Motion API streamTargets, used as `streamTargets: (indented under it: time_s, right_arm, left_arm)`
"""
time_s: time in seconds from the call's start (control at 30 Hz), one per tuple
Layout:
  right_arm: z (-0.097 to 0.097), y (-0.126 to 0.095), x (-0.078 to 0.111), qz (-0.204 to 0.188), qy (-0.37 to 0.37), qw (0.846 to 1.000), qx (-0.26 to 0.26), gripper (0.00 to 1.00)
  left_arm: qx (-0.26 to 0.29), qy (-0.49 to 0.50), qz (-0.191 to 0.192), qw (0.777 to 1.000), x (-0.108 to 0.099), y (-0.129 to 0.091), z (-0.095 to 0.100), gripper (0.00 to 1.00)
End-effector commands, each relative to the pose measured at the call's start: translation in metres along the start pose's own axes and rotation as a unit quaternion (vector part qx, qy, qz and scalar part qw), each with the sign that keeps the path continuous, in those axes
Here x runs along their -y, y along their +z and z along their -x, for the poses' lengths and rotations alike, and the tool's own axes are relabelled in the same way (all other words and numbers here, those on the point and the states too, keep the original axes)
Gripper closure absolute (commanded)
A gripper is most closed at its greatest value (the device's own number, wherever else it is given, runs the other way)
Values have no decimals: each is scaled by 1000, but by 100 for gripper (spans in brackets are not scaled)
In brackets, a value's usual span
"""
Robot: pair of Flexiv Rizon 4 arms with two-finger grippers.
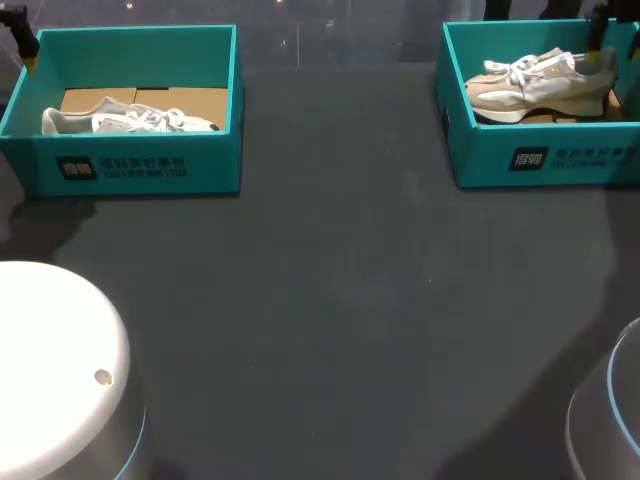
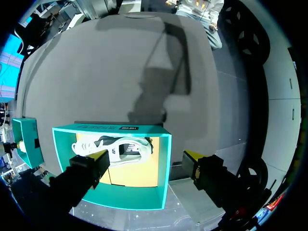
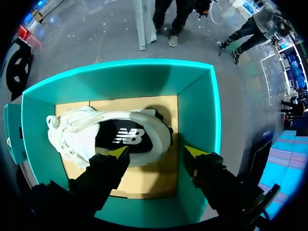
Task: Take the shoe out of the shoebox, open the shoe tongue, remove and reinsert the insole, then place the shoe into the shoebox
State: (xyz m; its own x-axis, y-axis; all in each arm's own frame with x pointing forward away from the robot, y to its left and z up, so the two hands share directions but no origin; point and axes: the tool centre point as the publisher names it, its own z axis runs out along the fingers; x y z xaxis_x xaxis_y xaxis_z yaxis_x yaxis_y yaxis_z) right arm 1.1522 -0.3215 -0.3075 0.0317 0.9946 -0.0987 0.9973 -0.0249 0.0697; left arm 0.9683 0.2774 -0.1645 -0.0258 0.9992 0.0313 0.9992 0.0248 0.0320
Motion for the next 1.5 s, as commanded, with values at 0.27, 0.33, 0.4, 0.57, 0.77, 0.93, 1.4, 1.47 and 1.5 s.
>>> streamTargets:
  time_s: [0.27,0.33,0.4,0.57,0.77,0.93,1.4,1.47,1.5]
  right_arm:
    - [0,22,-11,-21,8,1000,3,27]
    - [1,25,-11,-22,8,1000,3,29]
    - [1,27,-11,-23,9,1000,2,28]
    - [2,33,-12,-31,13,999,1,25]
    - [4,39,-12,-35,17,999,-1,27]
    - [5,43,-12,-39,19,999,0,27]
    - [1,55,-13,-49,18,999,0,32]
    - [1,56,-13,-50,17,999,0,36]
    - [1,56,-13,-50,17,999,0,42]
  left_arm:
    - [-1,0,1,1000,1,-1,0,0]
    - [-1,0,1,1000,1,-1,0,0]
    - [-1,0,1,1000,1,-1,0,0]
    - [-1,0,1,1000,1,-1,0,0]
    - [-1,0,1,1000,1,-1,0,0]
    - [-1,0,1,1000,1,-1,0,0]
    - [-1,0,1,1000,1,-1,0,0]
    - [-1,0,1,1000,1,-1,0,0]
    - [-1,0,1,1000,1,-1,0,0]
